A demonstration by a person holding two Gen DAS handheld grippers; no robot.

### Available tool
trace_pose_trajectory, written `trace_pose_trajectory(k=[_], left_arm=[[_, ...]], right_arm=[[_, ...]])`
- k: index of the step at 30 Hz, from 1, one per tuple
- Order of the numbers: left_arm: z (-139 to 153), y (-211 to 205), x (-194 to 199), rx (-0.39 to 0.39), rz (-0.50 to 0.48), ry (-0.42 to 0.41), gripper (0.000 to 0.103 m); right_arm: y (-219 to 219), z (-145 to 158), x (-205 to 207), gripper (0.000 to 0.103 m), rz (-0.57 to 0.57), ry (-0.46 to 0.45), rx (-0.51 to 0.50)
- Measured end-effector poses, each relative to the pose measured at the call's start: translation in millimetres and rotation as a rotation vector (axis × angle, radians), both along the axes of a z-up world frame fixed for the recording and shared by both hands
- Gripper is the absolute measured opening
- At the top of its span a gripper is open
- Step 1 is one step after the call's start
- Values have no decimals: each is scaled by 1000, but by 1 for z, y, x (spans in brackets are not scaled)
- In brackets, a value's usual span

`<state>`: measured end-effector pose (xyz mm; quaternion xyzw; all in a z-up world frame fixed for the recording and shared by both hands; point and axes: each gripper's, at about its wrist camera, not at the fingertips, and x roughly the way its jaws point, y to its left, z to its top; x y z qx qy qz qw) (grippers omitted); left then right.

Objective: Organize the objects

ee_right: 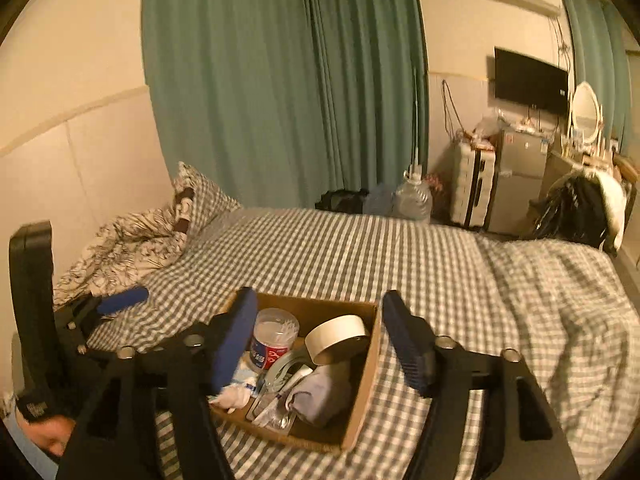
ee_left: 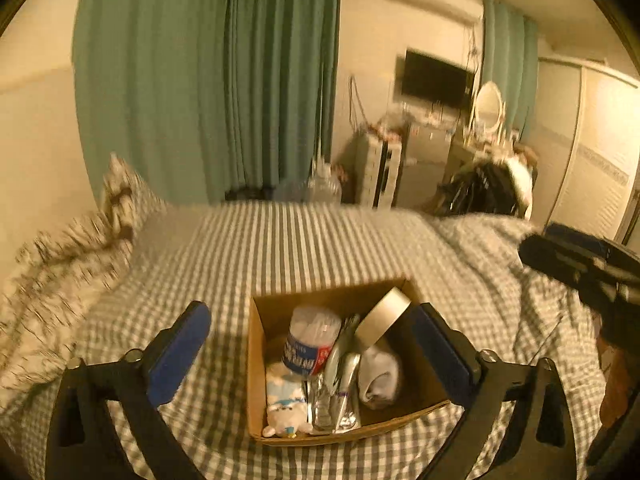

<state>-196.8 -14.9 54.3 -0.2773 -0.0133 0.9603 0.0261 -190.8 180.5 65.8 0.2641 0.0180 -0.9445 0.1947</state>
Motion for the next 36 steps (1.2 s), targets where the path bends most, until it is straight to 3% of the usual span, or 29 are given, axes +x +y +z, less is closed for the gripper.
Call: trace_pose_trajectory(k=[4,7,10,14,19,22,27,36], left_arm=[[39,0,26,-11,22,72,103],[60,2,46,-9,24,125,103],[70,7,67,-9,21,165,103],[65,15,86,-19,28,175,103],[34,24,105,6,51,198,103],[7,22,109,15,97,199,103],[-20,30,110,-38,132,224,103],[-40,41,95,-48,118,126,103]], right_arm=[[11,39,38,89,-50,62,38],[23,60,66,96,-72,91,10],[33,71,87,103,-93,121,3],[39,71,112,103,-147,166,19],[47,42,132,103,-202,215,25],[50,12,125,103,-239,205,49],[40,-36,101,103,-253,193,129],[32,-69,79,103,-181,109,113]])
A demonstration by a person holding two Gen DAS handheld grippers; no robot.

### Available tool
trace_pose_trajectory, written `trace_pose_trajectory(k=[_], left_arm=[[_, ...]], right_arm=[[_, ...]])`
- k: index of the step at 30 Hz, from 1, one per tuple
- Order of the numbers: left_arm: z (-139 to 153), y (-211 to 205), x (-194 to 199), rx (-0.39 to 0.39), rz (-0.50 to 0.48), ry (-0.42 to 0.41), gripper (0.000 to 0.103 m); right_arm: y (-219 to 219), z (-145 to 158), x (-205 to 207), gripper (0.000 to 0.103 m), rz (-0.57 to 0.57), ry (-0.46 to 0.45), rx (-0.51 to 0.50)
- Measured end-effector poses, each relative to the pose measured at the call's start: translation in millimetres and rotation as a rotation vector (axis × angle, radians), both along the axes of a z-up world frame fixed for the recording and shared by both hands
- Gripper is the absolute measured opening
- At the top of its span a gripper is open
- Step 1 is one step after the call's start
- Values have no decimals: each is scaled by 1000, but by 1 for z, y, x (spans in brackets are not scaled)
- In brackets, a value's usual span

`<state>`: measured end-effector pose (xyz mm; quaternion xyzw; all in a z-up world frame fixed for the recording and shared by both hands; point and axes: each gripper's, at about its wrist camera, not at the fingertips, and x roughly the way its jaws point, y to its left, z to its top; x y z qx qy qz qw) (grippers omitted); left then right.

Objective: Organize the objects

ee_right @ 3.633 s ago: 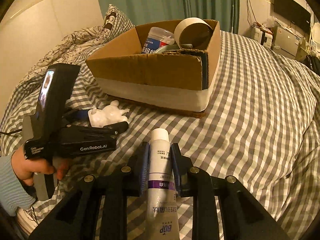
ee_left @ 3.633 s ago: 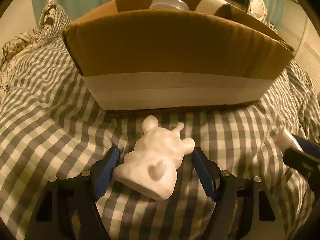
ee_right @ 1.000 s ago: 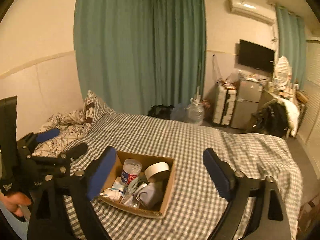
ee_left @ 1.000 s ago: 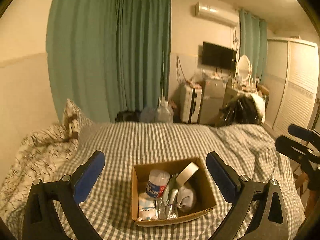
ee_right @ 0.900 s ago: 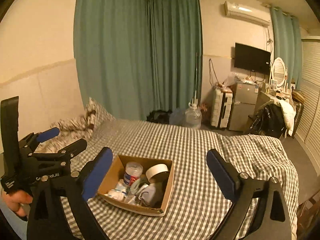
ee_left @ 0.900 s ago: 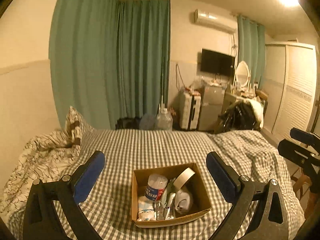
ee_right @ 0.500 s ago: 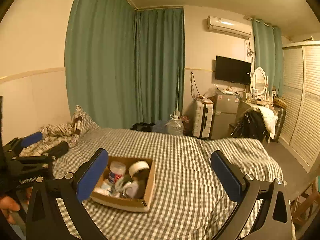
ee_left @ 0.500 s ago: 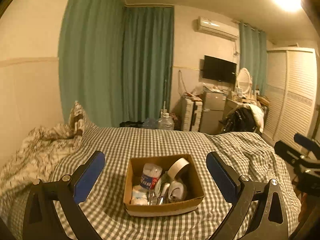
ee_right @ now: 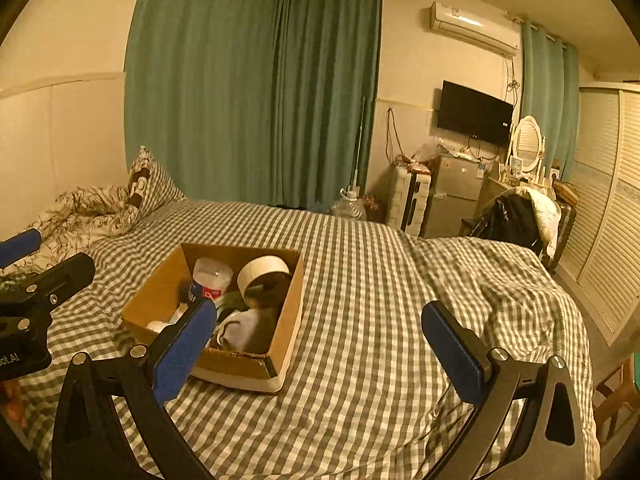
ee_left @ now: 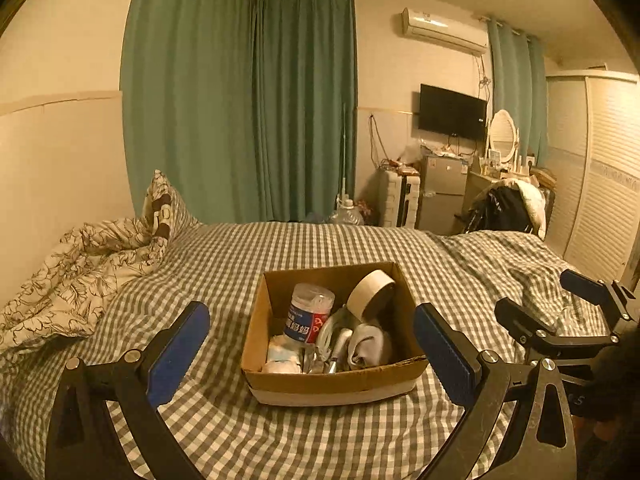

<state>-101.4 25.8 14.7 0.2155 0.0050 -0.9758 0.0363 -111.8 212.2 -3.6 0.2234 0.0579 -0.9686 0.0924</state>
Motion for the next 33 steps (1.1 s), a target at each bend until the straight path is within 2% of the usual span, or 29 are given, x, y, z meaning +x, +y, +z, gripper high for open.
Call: trace_pose_trajectory(k=[6,33], left_arm=[[-6,0,-3,-15,13,-32,103],[-10,-4,-3,-12,29,-58,103]], right_arm=[[3,-2,0,103,-11,-6,-13],[7,5,4,103,-24,4,-37]])
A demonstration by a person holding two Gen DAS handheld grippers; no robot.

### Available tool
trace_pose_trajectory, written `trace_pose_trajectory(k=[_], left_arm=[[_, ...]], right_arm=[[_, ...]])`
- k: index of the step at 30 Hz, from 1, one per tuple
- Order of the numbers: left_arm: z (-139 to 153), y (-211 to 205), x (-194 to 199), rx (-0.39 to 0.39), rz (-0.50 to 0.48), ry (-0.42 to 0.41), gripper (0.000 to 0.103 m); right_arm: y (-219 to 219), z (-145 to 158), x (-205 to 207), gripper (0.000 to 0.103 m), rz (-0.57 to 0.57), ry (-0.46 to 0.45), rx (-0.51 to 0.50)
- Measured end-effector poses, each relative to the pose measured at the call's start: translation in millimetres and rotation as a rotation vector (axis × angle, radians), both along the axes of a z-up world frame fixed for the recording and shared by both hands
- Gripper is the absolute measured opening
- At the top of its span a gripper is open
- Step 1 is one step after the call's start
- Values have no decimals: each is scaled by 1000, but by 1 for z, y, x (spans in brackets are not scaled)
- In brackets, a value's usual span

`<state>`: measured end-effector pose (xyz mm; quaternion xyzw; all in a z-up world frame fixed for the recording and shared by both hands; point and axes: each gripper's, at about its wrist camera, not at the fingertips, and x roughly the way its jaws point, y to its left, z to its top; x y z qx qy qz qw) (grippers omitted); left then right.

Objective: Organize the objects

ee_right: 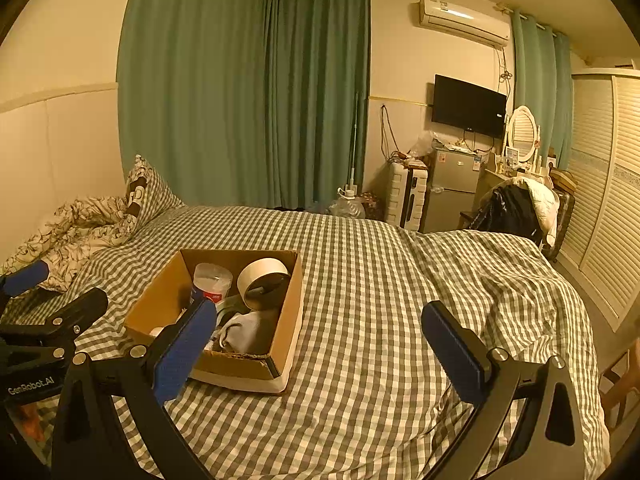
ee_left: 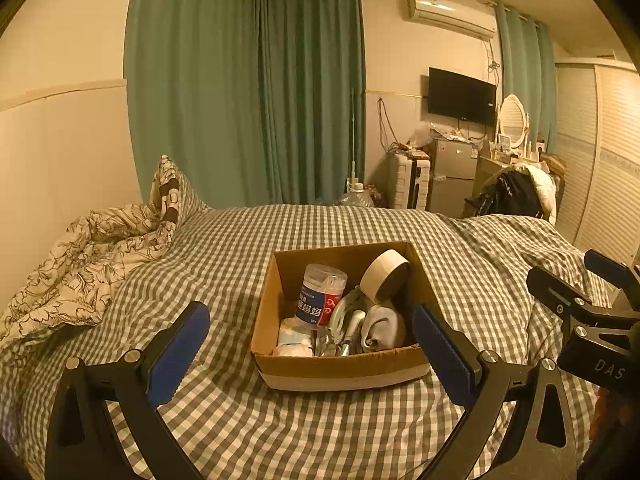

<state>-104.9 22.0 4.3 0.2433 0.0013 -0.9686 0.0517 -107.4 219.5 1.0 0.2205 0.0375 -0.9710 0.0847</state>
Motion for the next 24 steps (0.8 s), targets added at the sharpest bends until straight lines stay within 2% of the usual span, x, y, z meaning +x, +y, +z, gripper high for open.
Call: trace_pose_trajectory(k=[24], left_arm=[[-4,-2,-1,1,6,-10,103]], right_arm=[[-4,-4,0,103,19,-11,-4]])
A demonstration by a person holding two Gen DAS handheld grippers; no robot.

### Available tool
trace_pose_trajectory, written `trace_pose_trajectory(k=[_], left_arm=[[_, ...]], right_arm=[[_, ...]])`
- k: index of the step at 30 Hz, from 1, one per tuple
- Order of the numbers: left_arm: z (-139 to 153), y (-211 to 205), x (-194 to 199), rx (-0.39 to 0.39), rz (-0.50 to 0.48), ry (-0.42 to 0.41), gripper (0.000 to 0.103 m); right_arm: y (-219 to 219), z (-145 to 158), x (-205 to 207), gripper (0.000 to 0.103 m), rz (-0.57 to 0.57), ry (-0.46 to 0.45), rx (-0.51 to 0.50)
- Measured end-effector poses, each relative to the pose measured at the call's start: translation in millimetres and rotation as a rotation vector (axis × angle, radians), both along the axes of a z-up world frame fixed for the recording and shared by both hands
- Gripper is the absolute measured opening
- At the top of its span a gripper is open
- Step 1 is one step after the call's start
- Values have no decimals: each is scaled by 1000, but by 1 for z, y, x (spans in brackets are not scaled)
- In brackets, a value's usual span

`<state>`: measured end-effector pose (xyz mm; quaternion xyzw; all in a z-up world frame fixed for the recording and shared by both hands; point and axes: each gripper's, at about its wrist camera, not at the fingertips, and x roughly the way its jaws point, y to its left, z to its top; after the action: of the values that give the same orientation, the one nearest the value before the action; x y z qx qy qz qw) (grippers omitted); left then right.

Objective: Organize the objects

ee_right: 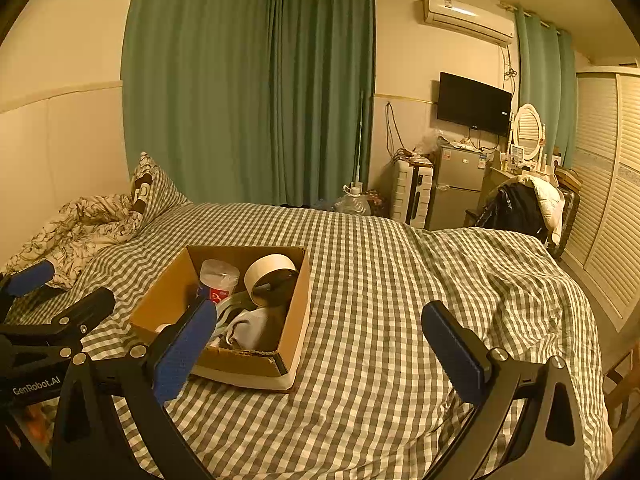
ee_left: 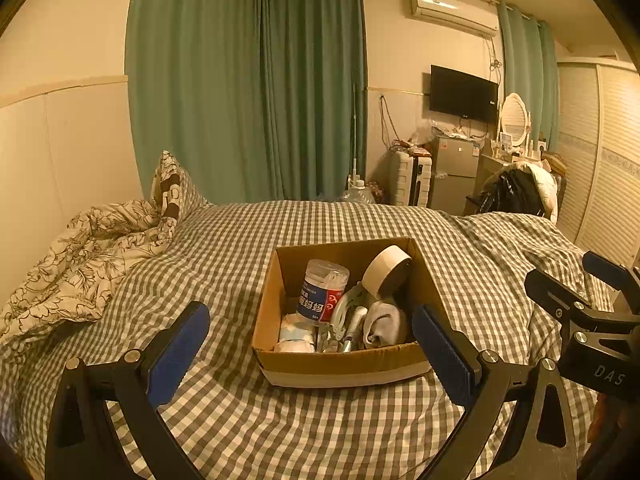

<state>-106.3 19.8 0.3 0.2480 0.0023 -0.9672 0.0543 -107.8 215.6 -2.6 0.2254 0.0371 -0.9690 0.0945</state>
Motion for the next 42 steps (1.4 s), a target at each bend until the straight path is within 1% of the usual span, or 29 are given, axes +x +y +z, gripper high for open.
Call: trace_pose_trajectory(k=[9,17,24,42], left_arm=[[-2,0,0,1,-4,-5,103],[-3,0,2,3,-1,12,103],[-5,-2,1,4,20,-8,103],[-6,-1,1,2,13,-15,103]], right_arm=[[0,-4,-1,103,-3,-10,1],[-2,-5,-2,103,4,-17,3],[-2,-6,-2,103,3,-19,3],[-3,-10,-3,103,8,-32,2]])
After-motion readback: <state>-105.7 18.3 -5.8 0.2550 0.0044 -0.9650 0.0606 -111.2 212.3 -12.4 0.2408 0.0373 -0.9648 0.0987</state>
